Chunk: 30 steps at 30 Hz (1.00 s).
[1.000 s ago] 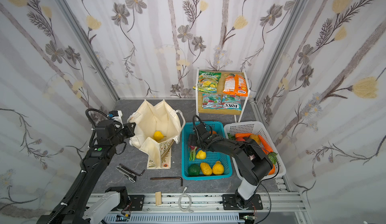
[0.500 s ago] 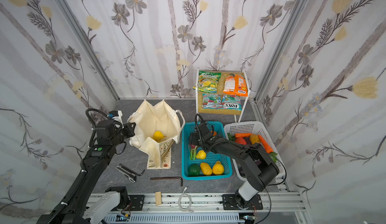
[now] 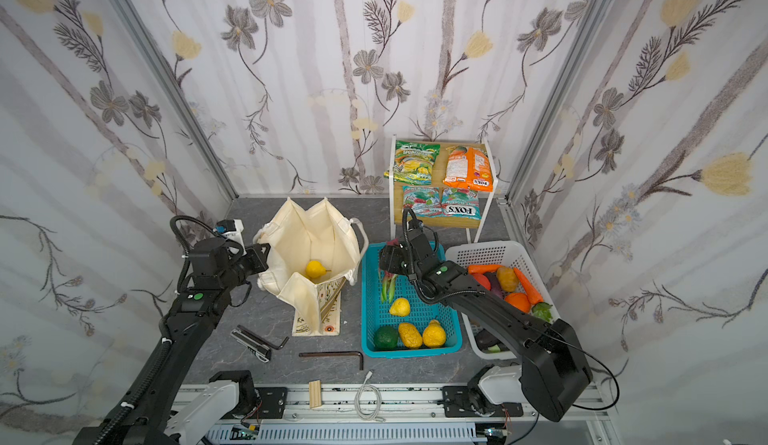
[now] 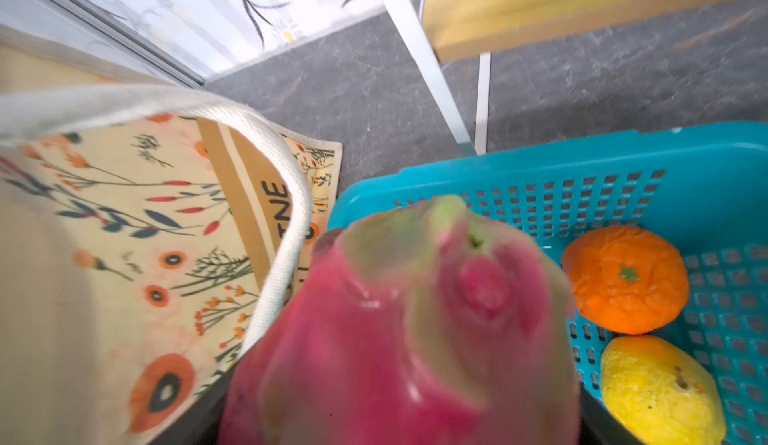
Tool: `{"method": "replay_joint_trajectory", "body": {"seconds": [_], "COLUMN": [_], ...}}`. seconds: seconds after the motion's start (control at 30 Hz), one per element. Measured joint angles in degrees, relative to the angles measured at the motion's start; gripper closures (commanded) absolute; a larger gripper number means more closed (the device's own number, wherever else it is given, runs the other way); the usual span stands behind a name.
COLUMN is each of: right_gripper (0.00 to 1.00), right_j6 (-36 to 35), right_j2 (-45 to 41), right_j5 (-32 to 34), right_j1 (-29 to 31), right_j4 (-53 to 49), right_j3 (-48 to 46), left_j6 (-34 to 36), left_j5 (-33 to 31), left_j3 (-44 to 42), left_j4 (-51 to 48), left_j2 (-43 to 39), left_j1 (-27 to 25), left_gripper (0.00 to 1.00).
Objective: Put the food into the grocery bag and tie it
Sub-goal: 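Lift the dragon fruit and carry it into the bag with the right gripper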
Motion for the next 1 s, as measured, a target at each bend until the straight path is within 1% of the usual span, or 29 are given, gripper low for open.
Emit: {"method": "replay_joint_trajectory", "body": {"seconds": [0.2, 0.33, 0.47, 0.63, 0.73, 1.0], "right_gripper": [0.25, 0.24, 0.24, 0.24, 0.23, 0.24], "right_j6": [-4.4, -6.8, -9.4, -12.8, -14.7, -16.2], "right_j2": [-2.7, -3.8, -2.7, 3.6, 9.7, 26.6], "right_j5": [0.2, 2.1, 4.1, 6.6, 7.3, 6.8], "right_j1": [0.3, 1.4, 4.3, 10.5, 14.1, 17.2], "right_j4": [-3.6, -5.2, -7.1, -8.4, -8.5, -11.6], "right_j3": [5.0, 8.6, 14.5, 24.4, 30.9, 46.9], "left_j6": [0.0, 0.0, 0.0, 0.0, 0.0, 0.0], "left_j5": [0.2, 0.2, 0.3, 0.4, 0.5, 1.7], "left_j3": [0.0, 0.0, 0.0, 0.0, 0.0, 0.0], "left_j4": [0.0, 0.0, 0.0, 0.0, 0.0, 0.3], "left_j2": [0.0, 0.1, 0.3, 0.3, 0.3, 0.5], "left_j1": [0.0, 0.0, 0.0, 0.0, 0.0, 0.0], "left_gripper": [1.0, 1.0, 1.0, 1.0, 1.0, 1.0]}}
